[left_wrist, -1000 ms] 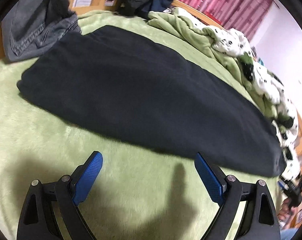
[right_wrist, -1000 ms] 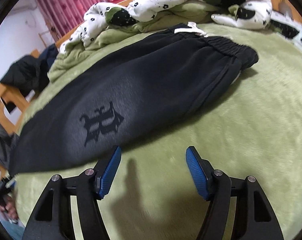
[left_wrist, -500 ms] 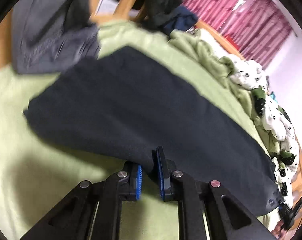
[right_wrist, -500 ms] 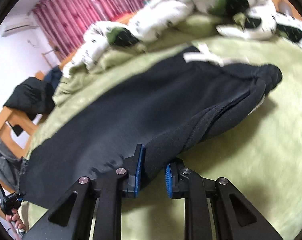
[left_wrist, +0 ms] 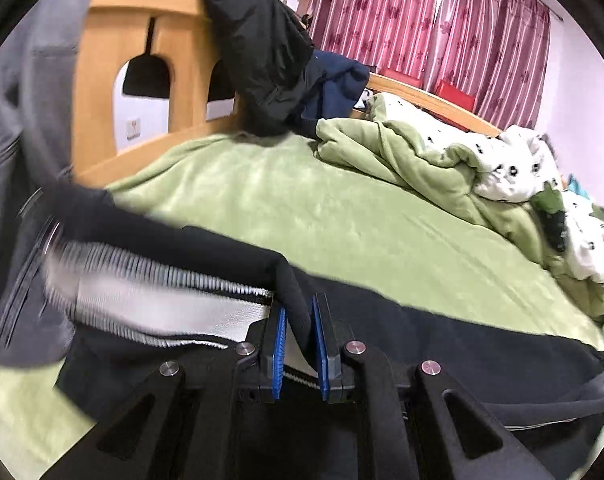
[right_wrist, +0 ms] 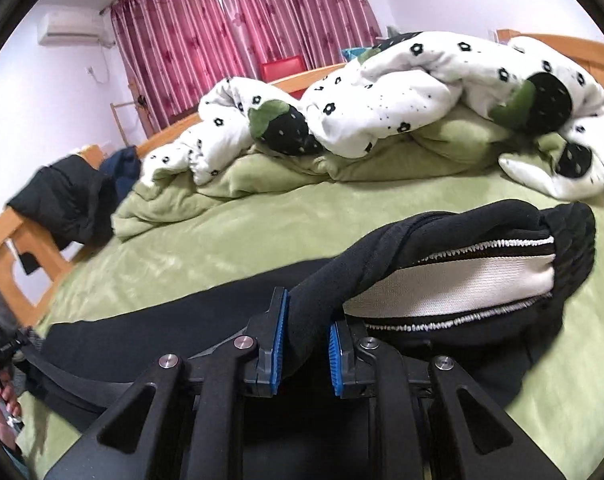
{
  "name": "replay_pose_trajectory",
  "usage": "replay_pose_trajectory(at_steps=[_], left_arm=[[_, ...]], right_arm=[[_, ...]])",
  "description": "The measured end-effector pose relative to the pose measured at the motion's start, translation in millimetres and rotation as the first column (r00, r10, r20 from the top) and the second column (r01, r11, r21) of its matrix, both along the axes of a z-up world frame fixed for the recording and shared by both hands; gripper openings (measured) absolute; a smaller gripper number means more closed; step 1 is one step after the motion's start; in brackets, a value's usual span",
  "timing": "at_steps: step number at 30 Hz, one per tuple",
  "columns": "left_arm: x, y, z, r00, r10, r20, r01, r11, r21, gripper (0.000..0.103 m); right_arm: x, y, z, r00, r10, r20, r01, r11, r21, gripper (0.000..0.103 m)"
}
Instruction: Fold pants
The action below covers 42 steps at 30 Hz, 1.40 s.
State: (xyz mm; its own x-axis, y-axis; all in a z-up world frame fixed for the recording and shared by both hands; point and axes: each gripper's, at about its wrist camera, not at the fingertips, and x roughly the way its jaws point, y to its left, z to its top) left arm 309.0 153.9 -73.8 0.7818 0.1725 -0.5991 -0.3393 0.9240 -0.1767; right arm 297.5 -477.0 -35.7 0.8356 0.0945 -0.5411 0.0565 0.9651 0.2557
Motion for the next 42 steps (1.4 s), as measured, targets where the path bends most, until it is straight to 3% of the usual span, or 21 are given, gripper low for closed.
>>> replay_pose_trajectory(at_steps=[4,6,8,10,12,15,18,20,24,27,30,33,37,40,41,42], left_arm=[[38,-9,-19,0.999,0.039,-0.033,-0.036,0.996,0.083,0.016],[54,-10,-30,0.996,0.039,-0.078,-0.032,0.996,0.079,0.016],[65,-11,-33,0.993,0.037,-0.116,-0.027,0.996,0.091,0.027],[67,-11,-27,0.989,0.037,-0.141,-0.021,0.994,0.109,0.067],[53,-11,-19,0.994,0.036,-0.104,-0.026,0.995,0.097,0.077],[22,-14,-9,0.998,-0.007,-0.065,0.012,0.997,0.075,0.081],[-13,-19,-11,0.989,-0.071,-0.128,0.078,0.996,0.053,0.082],[-42,-19,-17,0.982,-0.122,-0.144,0.123,0.992,-0.002,0.082],[-99,-14,-40,0.969,-0.193,-0.154,0.174,0.976,-0.128,0.081],[-129,-2,-65,0.97,-0.193,-0.145,0.157,0.962,-0.225,0.081],[-128,12,-84,0.972,-0.167,-0.163,0.106,0.938,-0.329,0.081],[-113,26,-91,0.978,-0.152,-0.142,0.084,0.914,-0.398,0.082],[-84,37,-93,0.986,-0.105,-0.129,0.045,0.913,-0.406,0.082],[-65,43,-95,0.99,-0.054,-0.127,-0.001,0.917,-0.398,0.08],[-61,43,-96,0.991,-0.038,-0.126,-0.014,0.922,-0.387,0.079],[-59,44,-95,0.992,-0.019,-0.125,-0.029,0.928,-0.371,0.07]], right_arm=[[54,15,-28,0.997,-0.031,-0.075,0.024,0.996,-0.088,0.019],[76,20,-46,0.99,-0.067,-0.126,0.053,0.993,-0.11,0.02],[92,23,-60,0.981,-0.106,-0.161,0.087,0.989,-0.124,0.024],[96,21,-62,0.976,-0.119,-0.184,0.099,0.988,-0.117,0.028],[91,17,-60,0.974,-0.108,-0.2,0.092,0.992,-0.086,0.051],[58,20,-44,0.982,-0.088,-0.165,0.072,0.992,-0.105,0.062],[12,24,-33,0.987,-0.055,-0.151,0.026,0.982,-0.187,0.063],[-21,19,-32,0.987,-0.06,-0.149,0.027,0.977,-0.213,0.064],[-77,-11,-46,0.983,-0.078,-0.169,0.057,0.99,-0.125,0.071],[-104,-38,-72,0.97,-0.102,-0.221,0.106,0.994,0.007,0.071],[-104,-48,-91,0.955,-0.082,-0.284,0.111,0.99,0.087,0.071],[-93,-50,-99,0.959,-0.073,-0.273,0.108,0.988,0.113,0.071],[-55,-54,-107,0.955,-0.102,-0.278,0.149,0.977,0.154,0.072],[-23,-57,-108,0.952,-0.138,-0.275,0.18,0.974,0.134,0.071],[-12,-57,-109,0.948,-0.157,-0.278,0.194,0.974,0.112,0.061],[-4,-57,-108,0.945,-0.178,-0.275,0.21,0.974,0.09,0.05]])
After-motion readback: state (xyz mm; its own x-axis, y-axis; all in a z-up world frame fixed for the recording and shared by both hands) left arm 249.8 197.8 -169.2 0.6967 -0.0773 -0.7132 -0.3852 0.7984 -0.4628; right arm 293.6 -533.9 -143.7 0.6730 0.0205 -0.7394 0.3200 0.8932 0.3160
